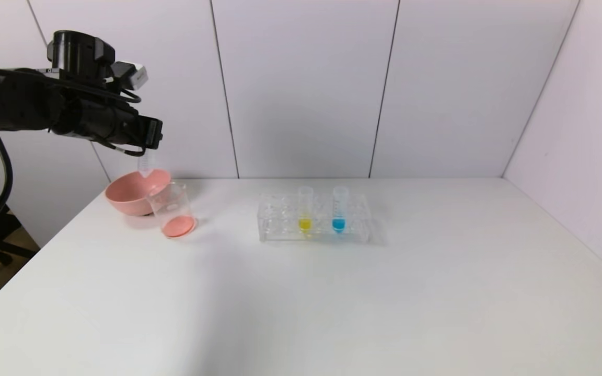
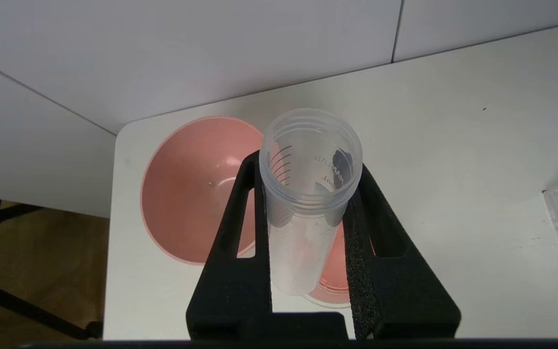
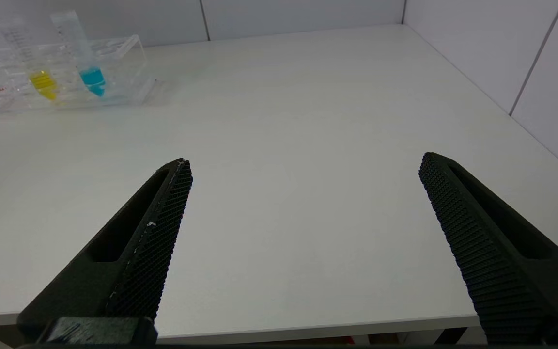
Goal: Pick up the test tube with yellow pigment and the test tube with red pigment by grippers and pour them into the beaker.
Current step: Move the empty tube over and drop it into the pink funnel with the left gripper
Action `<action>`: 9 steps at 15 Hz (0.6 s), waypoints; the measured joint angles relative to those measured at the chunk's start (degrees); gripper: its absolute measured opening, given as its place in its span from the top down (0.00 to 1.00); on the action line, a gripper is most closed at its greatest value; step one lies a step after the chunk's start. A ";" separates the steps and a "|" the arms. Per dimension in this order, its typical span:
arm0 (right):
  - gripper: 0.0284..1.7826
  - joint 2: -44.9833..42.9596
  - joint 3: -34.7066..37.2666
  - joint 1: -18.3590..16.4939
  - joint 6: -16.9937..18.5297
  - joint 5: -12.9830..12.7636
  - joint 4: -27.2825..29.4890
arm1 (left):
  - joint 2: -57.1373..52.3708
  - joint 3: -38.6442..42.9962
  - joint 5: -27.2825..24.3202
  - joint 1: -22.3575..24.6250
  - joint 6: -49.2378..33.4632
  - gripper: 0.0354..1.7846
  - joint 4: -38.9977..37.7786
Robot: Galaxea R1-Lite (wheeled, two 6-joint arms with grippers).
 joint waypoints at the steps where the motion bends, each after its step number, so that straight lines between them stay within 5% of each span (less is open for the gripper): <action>1: 0.04 0.00 0.00 0.00 -0.02 -0.02 0.00 | -2.10 5.67 -0.18 0.07 -2.10 0.77 -4.44; 9: 0.04 0.00 0.00 0.00 0.00 -0.02 0.00 | -21.86 52.01 -0.40 3.58 -11.87 0.77 -48.49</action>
